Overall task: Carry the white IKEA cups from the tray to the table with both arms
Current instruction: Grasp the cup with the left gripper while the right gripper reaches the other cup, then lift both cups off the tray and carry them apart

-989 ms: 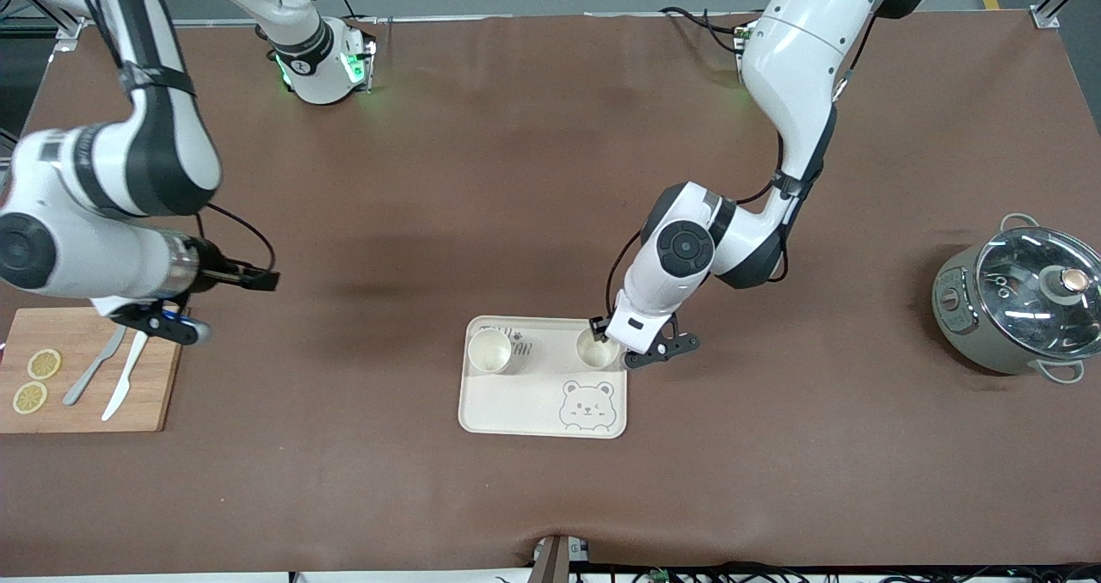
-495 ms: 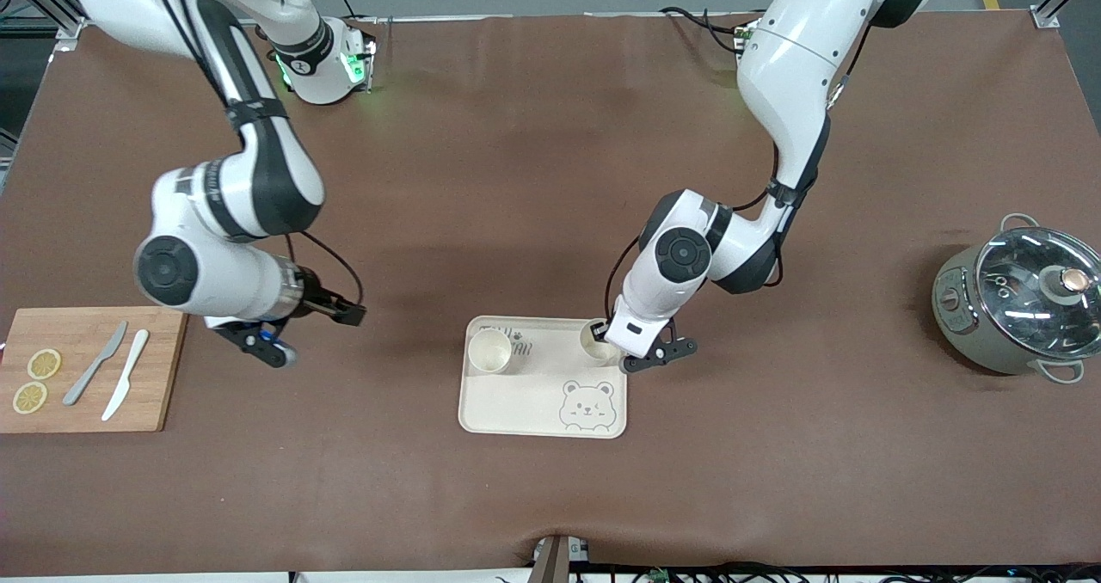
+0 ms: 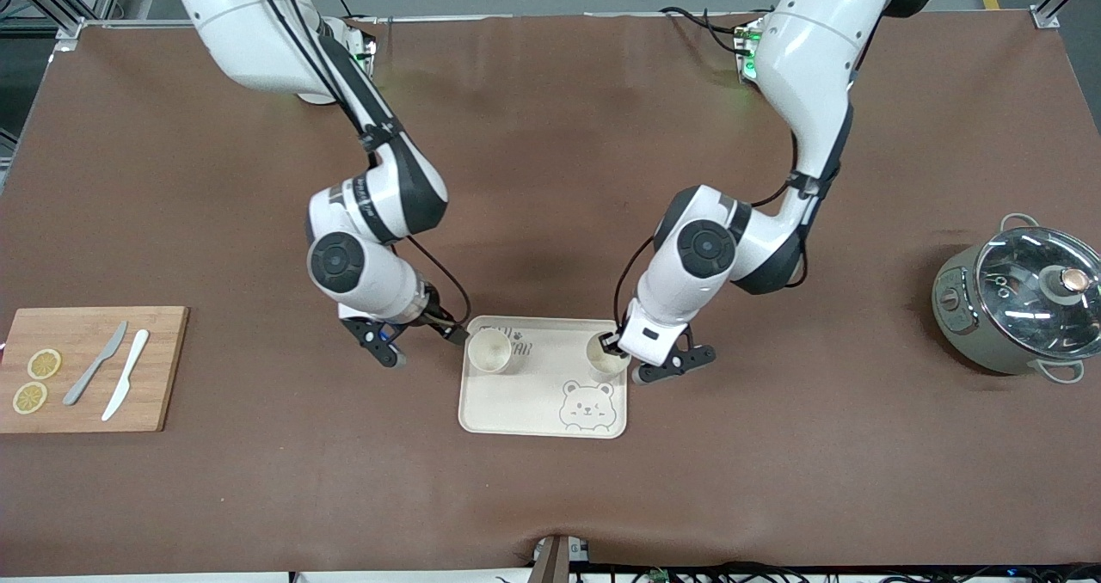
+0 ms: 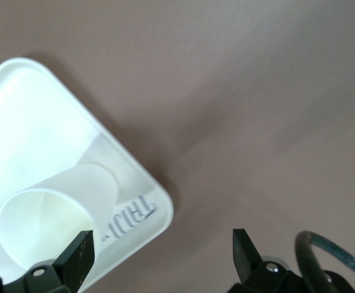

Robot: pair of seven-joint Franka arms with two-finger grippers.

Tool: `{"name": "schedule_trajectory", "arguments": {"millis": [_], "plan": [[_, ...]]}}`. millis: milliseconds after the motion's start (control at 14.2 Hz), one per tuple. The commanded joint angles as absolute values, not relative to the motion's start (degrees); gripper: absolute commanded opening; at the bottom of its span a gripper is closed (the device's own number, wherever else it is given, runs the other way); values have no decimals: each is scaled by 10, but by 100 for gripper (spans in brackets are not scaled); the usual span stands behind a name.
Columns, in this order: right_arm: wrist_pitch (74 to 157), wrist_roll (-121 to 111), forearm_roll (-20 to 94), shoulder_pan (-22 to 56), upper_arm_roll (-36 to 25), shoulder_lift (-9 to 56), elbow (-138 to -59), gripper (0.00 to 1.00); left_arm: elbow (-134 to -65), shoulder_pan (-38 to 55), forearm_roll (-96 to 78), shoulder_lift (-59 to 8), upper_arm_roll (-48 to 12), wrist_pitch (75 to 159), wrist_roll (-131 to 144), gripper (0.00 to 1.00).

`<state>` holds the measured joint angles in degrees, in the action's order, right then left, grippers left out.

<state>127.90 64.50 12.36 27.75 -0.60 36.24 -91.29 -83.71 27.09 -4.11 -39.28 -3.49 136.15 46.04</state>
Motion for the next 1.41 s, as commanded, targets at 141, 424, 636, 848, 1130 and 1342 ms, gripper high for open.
{"name": "schedule_trajectory", "arguments": {"millis": [141,424,636,848,1130,1342], "plan": [[1280,709,149,286,-11,407,-858,82,-856,207,-41,-304,-34,1285,369,0],[1331,748,161,303,-11,427,-850,56,-860,127,-43,-275,-38,1222,252,0],[1331,744,158,310,-11,432,-850,0,-889,70,-42,-277,-37,1202,194,0],[1325,738,156,306,-11,428,-849,0,-902,61,-42,-288,-33,1205,182,0],[1232,727,152,288,-15,411,-808,0,-938,40,3,-299,-35,1229,181,0],[1096,574,141,244,-16,365,-803,0,-976,39,3,-301,-37,1280,181,0]]}}
